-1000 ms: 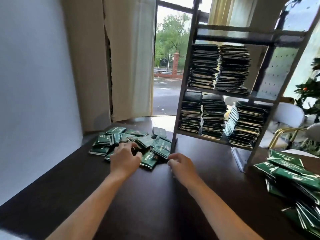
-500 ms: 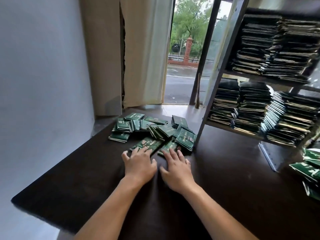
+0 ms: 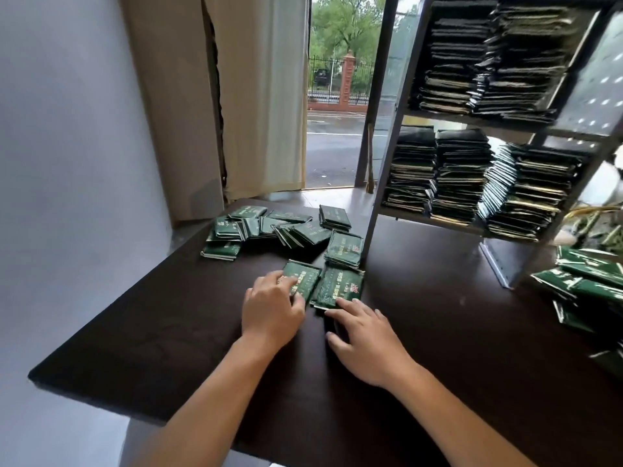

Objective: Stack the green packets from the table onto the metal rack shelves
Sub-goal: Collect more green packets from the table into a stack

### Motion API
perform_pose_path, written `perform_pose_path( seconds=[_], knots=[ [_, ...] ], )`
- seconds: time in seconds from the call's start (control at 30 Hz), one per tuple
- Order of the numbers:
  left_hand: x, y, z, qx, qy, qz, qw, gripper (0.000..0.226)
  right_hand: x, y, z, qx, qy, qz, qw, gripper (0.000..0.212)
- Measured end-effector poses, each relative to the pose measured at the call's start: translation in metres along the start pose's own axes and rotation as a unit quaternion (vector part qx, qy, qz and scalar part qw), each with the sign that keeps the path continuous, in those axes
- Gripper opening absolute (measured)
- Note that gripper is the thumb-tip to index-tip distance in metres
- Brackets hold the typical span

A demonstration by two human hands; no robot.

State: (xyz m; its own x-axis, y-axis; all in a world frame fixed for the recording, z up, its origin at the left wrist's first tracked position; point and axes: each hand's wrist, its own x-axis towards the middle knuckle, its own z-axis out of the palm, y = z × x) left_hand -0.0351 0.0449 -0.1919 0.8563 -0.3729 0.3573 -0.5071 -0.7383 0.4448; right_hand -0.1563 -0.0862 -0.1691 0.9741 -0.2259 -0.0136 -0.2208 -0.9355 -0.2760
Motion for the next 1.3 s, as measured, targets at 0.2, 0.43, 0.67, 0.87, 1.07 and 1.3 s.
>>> perform_pose_path(
  seconds=[0.2,0.43,0.67,0.87,1.07,1.3],
  knots=[
    [-0.008,0.014,0.002,-0.123,-0.047,0.033,0.991,0.036,-0.035,0.011,-0.010,0.042,0.124,0.033,0.991,0.026],
    [0.001,0.012,-0.005,-0.249,-0.110,-0.090,0.958,0.090,-0.025,0.026,-0.014,0.138,0.136,0.132,0.972,0.037],
    [0.002,0.010,-0.006,-0.265,-0.140,-0.110,0.948,0.099,0.006,0.009,-0.015,0.314,0.185,0.208,0.908,0.060],
    [0.000,0.008,-0.010,-0.263,-0.092,-0.094,0.956,0.037,0.033,0.003,-0.028,0.548,0.164,0.281,0.770,0.061],
    [-0.003,0.015,-0.004,-0.316,-0.058,-0.068,0.944,0.033,0.041,-0.013,-0.032,0.604,0.148,0.175,0.763,0.036],
    [0.006,0.009,-0.006,-0.460,-0.093,-0.157,0.869,0.022,0.059,-0.016,-0.032,0.563,0.111,0.125,0.809,0.023]
  ],
)
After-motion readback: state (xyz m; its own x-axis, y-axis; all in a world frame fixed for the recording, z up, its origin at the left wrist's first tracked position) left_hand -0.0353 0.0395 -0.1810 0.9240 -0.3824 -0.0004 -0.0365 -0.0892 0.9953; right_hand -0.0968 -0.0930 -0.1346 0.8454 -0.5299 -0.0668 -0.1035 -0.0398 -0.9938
